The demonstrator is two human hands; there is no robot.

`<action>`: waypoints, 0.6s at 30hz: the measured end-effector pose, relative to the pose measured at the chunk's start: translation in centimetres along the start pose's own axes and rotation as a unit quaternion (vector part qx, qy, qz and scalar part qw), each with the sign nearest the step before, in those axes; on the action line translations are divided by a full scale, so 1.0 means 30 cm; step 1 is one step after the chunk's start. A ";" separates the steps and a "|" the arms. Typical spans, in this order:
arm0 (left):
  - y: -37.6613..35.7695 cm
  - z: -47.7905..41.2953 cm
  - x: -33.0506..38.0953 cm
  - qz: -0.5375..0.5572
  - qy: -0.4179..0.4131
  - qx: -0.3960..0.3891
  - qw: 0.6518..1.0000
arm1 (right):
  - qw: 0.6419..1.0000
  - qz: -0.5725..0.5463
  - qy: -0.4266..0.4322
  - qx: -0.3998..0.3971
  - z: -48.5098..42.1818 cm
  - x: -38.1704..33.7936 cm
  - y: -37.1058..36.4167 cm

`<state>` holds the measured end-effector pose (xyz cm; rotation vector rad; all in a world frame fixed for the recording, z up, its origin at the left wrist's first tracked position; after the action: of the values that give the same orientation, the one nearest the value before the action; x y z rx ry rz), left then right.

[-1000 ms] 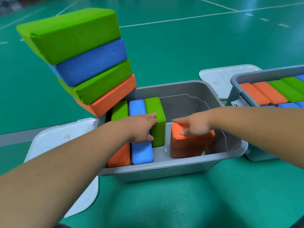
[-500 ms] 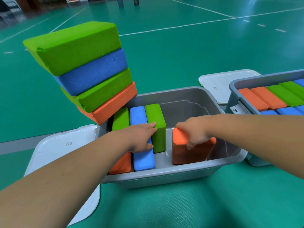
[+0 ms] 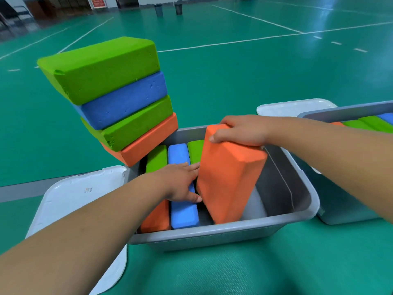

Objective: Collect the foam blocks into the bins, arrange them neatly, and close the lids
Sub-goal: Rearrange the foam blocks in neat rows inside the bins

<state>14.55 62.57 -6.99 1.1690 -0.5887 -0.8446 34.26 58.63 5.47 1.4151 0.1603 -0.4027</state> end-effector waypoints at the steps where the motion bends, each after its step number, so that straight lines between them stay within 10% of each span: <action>1: -0.002 0.001 -0.009 0.024 -0.001 0.004 1.000 | 1.000 -0.019 -0.020 -0.004 0.003 -0.006 0.004; 18: -0.030 0.014 -0.011 0.222 0.046 -0.033 0.973 | 0.985 -0.089 -0.091 -0.120 0.044 -0.020 -0.420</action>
<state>13.81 62.49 -7.72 0.9584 -0.7070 -0.4222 28.94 56.15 -5.79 1.1244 0.1807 -0.6382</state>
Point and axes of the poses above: each hand's wrist, its own z-axis away from the middle knuckle, its own y-axis out of the back of the hand, x = y × z, the point moved 5 cm from there along -z, towards the middle knuckle, and after that the axes turned 9 degrees about x, right-handed, at the moved point
